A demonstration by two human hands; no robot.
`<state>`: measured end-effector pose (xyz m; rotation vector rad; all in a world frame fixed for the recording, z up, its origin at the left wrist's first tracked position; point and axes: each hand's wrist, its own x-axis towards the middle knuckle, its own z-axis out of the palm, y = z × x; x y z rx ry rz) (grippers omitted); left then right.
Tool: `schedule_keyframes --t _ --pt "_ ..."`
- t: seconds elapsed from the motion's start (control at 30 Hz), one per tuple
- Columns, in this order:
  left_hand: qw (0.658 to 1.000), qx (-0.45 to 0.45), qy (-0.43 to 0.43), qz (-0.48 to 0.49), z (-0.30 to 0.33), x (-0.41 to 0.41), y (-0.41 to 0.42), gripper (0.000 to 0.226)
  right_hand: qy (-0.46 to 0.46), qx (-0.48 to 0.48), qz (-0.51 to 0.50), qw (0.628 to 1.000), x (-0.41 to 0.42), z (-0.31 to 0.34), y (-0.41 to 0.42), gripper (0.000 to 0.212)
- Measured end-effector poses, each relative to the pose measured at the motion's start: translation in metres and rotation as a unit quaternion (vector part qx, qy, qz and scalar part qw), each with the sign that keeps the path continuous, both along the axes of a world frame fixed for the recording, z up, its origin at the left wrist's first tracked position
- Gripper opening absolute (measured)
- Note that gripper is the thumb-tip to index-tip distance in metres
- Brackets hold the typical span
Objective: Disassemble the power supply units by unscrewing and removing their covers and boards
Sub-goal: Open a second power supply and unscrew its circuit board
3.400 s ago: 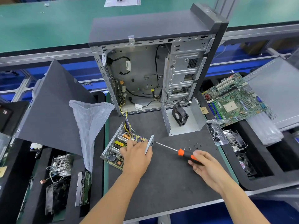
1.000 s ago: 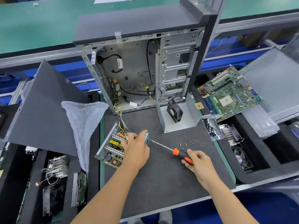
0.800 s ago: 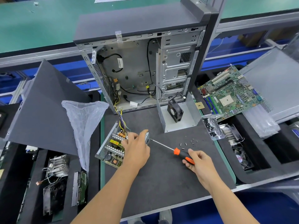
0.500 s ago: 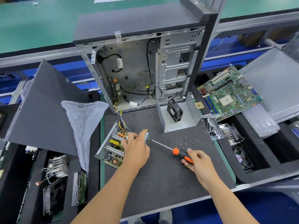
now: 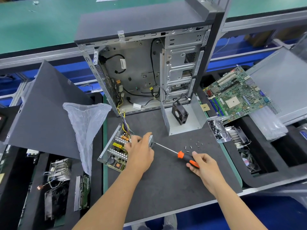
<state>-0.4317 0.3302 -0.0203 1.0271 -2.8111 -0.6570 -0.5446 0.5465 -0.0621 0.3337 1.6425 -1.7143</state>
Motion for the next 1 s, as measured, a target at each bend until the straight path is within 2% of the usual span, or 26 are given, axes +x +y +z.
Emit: schedule_keyframes --t 0.07,0.2,0.43,0.57,0.7,0.83,1.0 --pt "1.0 0.012 -0.003 0.005 -0.0008 0.0004 -0.0005 0.054 0.005 -0.033 -0.003 0.999 -0.0011 0.0003 0.0016 0.02" --pt "1.0 0.01 0.002 0.007 0.0 0.0001 0.0005 0.054 0.009 -0.077 -0.001 0.997 -0.0029 0.0024 0.0054 0.017" --pt "0.999 0.023 -0.018 0.019 0.0018 0.0006 0.0006 0.053 0.009 -0.097 0.018 0.995 -0.0036 0.0032 0.0092 0.022" --pt "1.0 0.014 -0.002 0.015 0.0032 0.0013 0.0019 0.053 -0.013 -0.099 -0.011 0.995 -0.0026 0.0072 0.0054 0.009" --pt "1.0 0.015 0.002 0.018 0.0018 0.0014 0.002 0.053 -0.005 -0.032 0.001 0.999 -0.0004 0.0092 0.0012 0.035" --pt "1.0 0.014 -0.003 0.018 -0.001 0.0 0.0006 0.052 0.044 -0.046 0.03 0.998 -0.0012 0.0079 0.0039 0.014" --pt "1.0 0.01 0.016 0.011 0.001 0.0016 0.0029 0.054 0.022 -0.085 0.031 0.996 -0.0022 0.0046 0.0106 0.019"
